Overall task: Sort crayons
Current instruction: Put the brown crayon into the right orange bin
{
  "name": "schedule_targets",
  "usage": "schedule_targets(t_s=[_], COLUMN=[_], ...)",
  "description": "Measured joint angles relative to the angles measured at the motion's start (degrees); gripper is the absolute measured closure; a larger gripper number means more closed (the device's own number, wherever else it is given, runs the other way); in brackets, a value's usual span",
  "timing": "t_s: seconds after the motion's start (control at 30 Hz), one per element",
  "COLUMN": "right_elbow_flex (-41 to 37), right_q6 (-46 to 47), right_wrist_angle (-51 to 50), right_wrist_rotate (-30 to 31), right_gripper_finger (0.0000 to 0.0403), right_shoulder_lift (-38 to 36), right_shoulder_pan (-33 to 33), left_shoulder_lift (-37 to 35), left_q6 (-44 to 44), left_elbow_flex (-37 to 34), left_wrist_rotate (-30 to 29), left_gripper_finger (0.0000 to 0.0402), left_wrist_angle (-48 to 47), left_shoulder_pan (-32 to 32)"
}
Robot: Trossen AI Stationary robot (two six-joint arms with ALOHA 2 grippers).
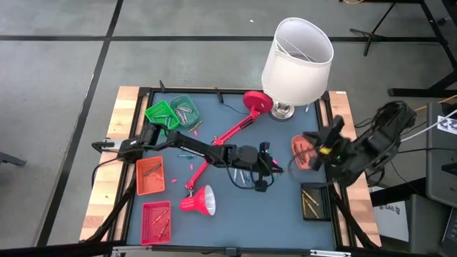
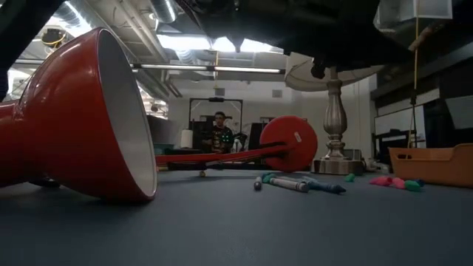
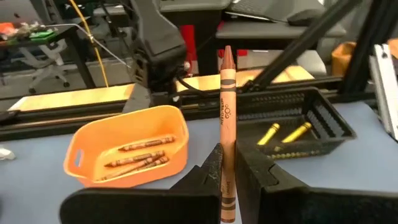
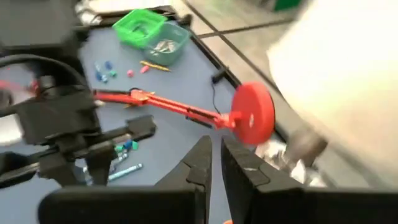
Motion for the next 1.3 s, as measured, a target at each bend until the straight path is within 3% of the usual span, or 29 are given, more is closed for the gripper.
schedule_targets(t_s=[0.1, 0.27, 0.5, 0.73, 0.97, 1.13, 1.3], right_elbow_flex=[-10.24, -25.53, -37.72, -40.26, -40.25, -40.25, -40.25], right_q6=[6.71, 7.54, 7.05, -8.26, -26.61, -30.22, -31.02], right_wrist_angle=[4.83, 16.54, 27.39, 42.42, 55.19, 56.66, 56.59], right_wrist_rotate=[0.13, -1.83, -7.04, -13.38, -13.99, -14.59, -20.03], right_gripper_finger=[0.037, 0.037, 0.037, 0.037, 0.037, 0.037, 0.037], right_shoulder_lift=[-8.05, -18.0, -25.71, -26.87, -26.9, -26.88, -26.88], right_shoulder_pan=[0.0, 0.02, 0.02, 0.02, 0.02, 0.07, 0.02], left_shoulder_lift=[0.0, -0.01, -0.07, -0.09, -0.11, -0.13, -0.13], left_q6=[-0.17, -0.23, -2.95, -3.1, -3.12, -3.1, -3.1], left_elbow_flex=[0.0, 0.0, 0.0, 0.0, 0.0, 0.04, 0.04], left_wrist_rotate=[-0.04, -0.04, -0.05, 0.41, 5.73, 6.0, 6.21], left_gripper_finger=[0.0395, 0.0395, 0.0395, 0.0395, 0.0395, 0.0395, 0.0395], left_wrist_angle=[0.98, 5.55, 13.58, 19.23, 20.4, 20.62, 20.37], left_shoulder_pan=[1.12, 2.58, 4.04, 4.25, 3.53, 2.9, 2.59])
